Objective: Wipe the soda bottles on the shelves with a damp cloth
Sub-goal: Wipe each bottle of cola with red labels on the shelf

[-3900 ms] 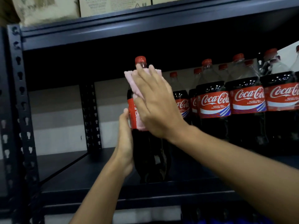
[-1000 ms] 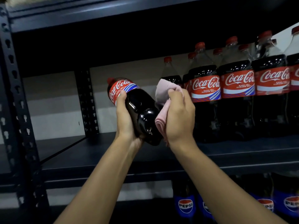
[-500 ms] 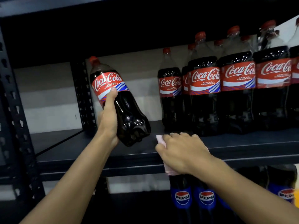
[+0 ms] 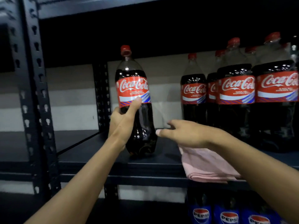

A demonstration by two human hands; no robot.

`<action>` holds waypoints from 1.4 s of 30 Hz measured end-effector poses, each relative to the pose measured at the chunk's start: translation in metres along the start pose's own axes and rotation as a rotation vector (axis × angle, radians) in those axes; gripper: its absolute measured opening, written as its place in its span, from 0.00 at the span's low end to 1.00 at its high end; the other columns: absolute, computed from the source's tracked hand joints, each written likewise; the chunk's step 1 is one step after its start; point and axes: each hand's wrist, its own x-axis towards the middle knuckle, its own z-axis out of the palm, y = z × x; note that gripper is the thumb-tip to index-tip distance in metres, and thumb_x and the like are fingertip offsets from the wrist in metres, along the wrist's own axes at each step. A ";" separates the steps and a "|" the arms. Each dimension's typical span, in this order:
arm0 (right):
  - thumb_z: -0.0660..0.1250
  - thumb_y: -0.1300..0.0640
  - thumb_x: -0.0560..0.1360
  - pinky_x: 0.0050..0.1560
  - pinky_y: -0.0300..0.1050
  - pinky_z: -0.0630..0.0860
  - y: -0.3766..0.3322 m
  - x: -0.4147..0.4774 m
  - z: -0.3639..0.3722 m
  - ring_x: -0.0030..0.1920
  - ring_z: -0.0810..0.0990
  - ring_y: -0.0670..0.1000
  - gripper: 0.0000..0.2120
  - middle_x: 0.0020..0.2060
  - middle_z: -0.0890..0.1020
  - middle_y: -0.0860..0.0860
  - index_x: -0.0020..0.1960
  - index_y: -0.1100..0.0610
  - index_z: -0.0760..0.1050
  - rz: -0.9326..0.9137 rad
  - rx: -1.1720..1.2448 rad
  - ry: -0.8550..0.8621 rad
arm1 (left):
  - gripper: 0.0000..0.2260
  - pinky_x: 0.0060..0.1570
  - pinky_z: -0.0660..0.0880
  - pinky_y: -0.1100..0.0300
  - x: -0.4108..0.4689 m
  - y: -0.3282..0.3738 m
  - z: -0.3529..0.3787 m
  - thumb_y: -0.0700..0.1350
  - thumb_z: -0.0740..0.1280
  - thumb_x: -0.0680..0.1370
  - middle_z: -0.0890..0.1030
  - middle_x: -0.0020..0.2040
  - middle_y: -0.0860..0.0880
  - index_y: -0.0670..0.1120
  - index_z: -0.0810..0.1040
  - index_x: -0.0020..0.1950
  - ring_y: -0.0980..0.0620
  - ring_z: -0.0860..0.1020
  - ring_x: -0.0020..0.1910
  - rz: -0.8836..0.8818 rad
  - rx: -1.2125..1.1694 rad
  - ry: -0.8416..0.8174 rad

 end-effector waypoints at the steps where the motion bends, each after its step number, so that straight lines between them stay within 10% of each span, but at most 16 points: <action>1: 0.63 0.31 0.77 0.69 0.46 0.70 -0.008 0.005 -0.001 0.71 0.74 0.52 0.39 0.74 0.73 0.53 0.79 0.54 0.65 -0.048 0.098 0.028 | 0.38 0.61 0.81 0.48 0.002 0.000 -0.006 0.74 0.75 0.60 0.88 0.53 0.52 0.51 0.82 0.62 0.52 0.87 0.53 0.030 0.021 -0.014; 6: 0.71 0.40 0.77 0.52 0.36 0.77 -0.026 0.026 0.010 0.60 0.82 0.45 0.31 0.61 0.83 0.47 0.76 0.49 0.69 -0.158 0.403 0.007 | 0.31 0.43 0.76 0.73 0.006 -0.004 -0.021 0.68 0.75 0.64 0.87 0.52 0.56 0.52 0.80 0.60 0.66 0.84 0.47 0.123 0.082 -0.088; 12: 0.72 0.40 0.76 0.49 0.38 0.79 -0.037 0.031 0.017 0.52 0.85 0.43 0.23 0.52 0.86 0.46 0.68 0.46 0.75 -0.203 0.383 0.089 | 0.44 0.50 0.74 0.68 0.009 0.007 -0.047 0.71 0.79 0.65 0.81 0.60 0.58 0.52 0.66 0.72 0.65 0.81 0.51 -0.007 0.188 -0.255; 28: 0.66 0.38 0.80 0.54 0.44 0.74 -0.083 0.111 0.052 0.57 0.80 0.53 0.27 0.59 0.82 0.54 0.69 0.56 0.72 -0.087 0.159 0.133 | 0.26 0.46 0.77 0.57 0.043 -0.018 -0.095 0.58 0.70 0.81 0.80 0.63 0.47 0.44 0.68 0.71 0.49 0.79 0.57 -0.015 0.726 -0.202; 38: 0.63 0.43 0.83 0.32 0.44 0.71 -0.120 0.181 0.090 0.39 0.76 0.55 0.17 0.48 0.77 0.57 0.58 0.58 0.71 0.039 0.274 0.144 | 0.18 0.62 0.79 0.49 0.101 -0.044 -0.096 0.51 0.68 0.83 0.82 0.63 0.39 0.41 0.77 0.68 0.38 0.81 0.61 -0.161 0.724 -0.067; 42: 0.62 0.44 0.84 0.47 0.51 0.78 -0.128 0.189 0.098 0.54 0.79 0.59 0.21 0.59 0.80 0.60 0.66 0.61 0.72 0.048 0.313 0.159 | 0.17 0.57 0.79 0.51 0.105 -0.054 -0.100 0.50 0.68 0.84 0.83 0.62 0.40 0.41 0.76 0.68 0.38 0.81 0.61 -0.161 0.684 -0.012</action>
